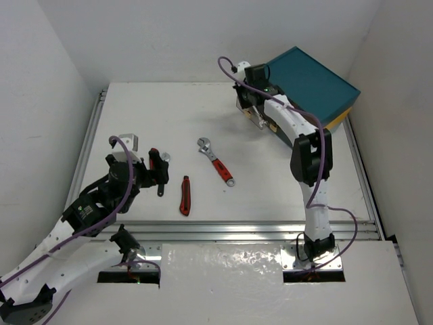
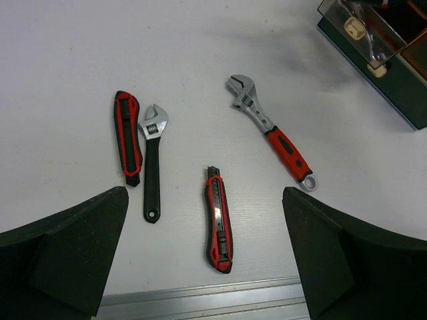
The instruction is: Sort the tools into containers
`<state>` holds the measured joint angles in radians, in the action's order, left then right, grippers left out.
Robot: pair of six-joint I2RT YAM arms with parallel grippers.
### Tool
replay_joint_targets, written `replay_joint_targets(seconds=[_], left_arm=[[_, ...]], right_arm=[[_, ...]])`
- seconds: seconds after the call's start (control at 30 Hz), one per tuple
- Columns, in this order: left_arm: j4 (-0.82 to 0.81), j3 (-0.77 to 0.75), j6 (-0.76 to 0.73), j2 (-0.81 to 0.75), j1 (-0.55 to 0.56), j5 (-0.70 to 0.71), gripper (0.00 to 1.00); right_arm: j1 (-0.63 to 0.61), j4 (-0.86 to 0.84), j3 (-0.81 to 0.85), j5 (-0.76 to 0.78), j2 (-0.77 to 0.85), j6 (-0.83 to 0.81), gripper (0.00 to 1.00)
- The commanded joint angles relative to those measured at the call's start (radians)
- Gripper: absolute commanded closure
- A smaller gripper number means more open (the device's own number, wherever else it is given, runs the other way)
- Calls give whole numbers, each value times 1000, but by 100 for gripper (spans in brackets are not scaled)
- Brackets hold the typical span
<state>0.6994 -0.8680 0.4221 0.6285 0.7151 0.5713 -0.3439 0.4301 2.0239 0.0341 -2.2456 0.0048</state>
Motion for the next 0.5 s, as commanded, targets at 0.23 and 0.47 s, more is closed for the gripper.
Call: replay_joint_targets(seconds=[0.23,0.47], left_arm=[[-49,7,-17,7,3,-17,0],[-49,9,-19,5,3,-21,0]], right_arm=[[45,-126,-125,-92,168,77,94],[45,-49,-47,-106,141,34,92]])
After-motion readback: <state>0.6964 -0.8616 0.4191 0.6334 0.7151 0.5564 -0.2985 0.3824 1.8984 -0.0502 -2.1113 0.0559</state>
